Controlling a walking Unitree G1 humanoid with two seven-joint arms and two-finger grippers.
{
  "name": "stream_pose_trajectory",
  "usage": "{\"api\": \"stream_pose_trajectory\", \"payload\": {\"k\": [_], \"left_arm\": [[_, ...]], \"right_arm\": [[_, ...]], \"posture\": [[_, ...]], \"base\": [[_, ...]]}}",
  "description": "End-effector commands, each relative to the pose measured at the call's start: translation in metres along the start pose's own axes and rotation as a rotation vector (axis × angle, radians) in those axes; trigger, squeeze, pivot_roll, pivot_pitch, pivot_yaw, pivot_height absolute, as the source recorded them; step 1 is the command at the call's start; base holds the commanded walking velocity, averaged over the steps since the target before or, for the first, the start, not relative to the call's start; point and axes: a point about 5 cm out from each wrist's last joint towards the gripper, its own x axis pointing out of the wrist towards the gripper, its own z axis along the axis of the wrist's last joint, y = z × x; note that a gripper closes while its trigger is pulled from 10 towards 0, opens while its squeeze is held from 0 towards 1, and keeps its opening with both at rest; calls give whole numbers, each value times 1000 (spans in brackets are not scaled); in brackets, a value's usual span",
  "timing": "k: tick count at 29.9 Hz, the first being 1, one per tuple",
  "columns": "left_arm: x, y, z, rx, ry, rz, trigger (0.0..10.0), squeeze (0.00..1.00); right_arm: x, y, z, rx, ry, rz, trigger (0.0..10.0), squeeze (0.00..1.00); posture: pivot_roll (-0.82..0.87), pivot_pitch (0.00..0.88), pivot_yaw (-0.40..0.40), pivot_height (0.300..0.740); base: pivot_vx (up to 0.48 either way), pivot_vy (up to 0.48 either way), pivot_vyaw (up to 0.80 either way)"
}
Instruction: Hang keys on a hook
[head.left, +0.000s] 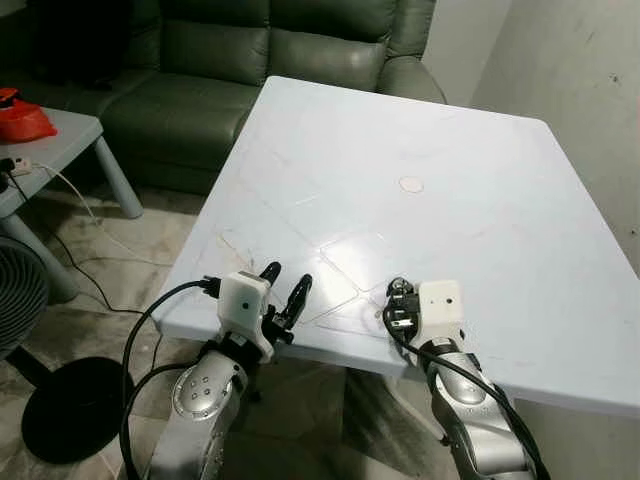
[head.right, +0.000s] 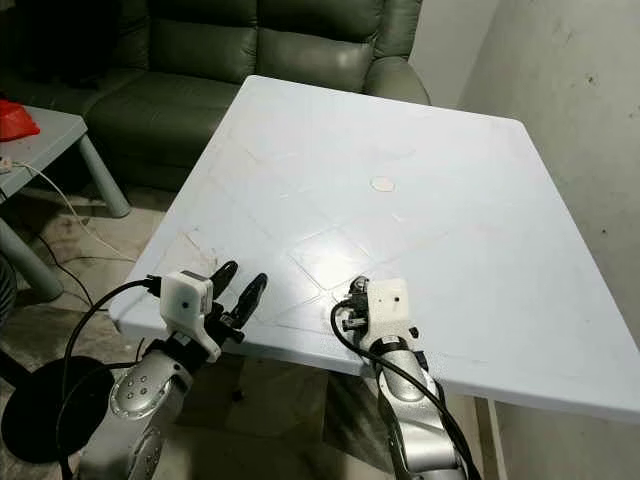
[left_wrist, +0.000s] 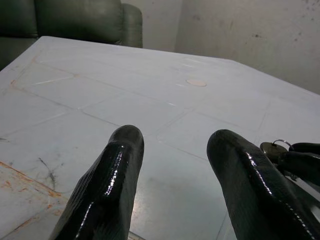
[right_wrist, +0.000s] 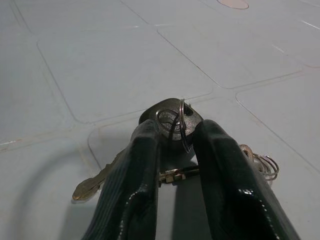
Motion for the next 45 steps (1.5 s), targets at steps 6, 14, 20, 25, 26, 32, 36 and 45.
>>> {"api": "stream_pose_trajectory", "payload": {"k": [6,14,20,25,26,32,36,45], "left_arm": [[0,-3,2,10,-2,-9,10000,0],[0,-4,2,14,-2,-10,10000,0],[2,-3,3,18,-8,-6,10000,0],[11,5,12,-11,-50,45,10000,0],[13,8,15,-27,-62,60,10000,0],[31,35,44,-77,-159,170,10000,0],[39,51,64,-82,-215,207,10000,0],[45,76,86,-112,-280,255,10000,0]], "right_arm": [[0,-4,1,9,-2,-16,0,0],[-1,-4,1,18,3,-22,0,0],[2,-6,7,33,-20,-50,0,0],[5,-11,27,106,-143,-52,0,0],[5,-12,32,129,-167,-46,0,0],[8,-23,66,252,-307,-25,0,0],[11,-31,80,381,-330,-45,0,0],[21,-52,67,161,-100,-74,10000,0]], "posture": [[-105,118,-94,740],[-104,118,-94,740],[-103,110,-93,740],[-101,86,-90,740],[-101,86,-90,740],[-109,50,-88,740],[-114,25,-85,740],[-124,0,-85,740]], "base": [[0,0,0],[0,0,0],[0,0,0],[0,0,0],[0,0,0],[0,0,0],[0,0,0],[0,0,0]]}}
